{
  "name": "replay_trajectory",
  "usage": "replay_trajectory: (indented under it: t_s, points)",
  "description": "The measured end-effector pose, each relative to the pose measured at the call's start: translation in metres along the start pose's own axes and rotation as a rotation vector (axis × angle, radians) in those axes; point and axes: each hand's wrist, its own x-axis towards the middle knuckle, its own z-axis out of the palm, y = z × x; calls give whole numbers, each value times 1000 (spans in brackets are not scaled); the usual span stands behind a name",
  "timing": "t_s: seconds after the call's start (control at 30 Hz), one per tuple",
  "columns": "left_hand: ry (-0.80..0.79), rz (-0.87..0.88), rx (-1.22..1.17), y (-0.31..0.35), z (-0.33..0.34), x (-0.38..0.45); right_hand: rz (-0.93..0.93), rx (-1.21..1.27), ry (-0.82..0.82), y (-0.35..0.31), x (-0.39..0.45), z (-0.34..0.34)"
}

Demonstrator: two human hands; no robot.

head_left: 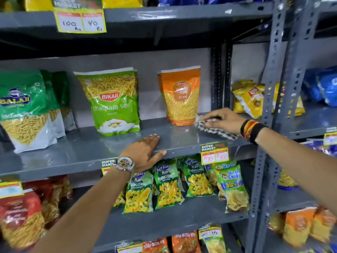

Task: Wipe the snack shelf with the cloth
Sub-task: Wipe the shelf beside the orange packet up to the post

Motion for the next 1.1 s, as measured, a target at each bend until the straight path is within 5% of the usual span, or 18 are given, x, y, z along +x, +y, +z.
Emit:
replay_trajectory:
  t_s: [0.13, 0.47, 0.8, 1.1]
  points:
    - [9, 68, -36, 39, -7, 22, 76, -16, 181, 33, 22, -35]
    - [-40, 116, -58, 58, 14, 62, 136, -33, 322, 96, 113, -46]
    - [-17, 126, -57, 58, 15, 61, 298, -132, 331, 190, 222, -52]
    - [-59, 104, -93, 57, 16, 64, 284, -22, 93, 200, 262, -25]
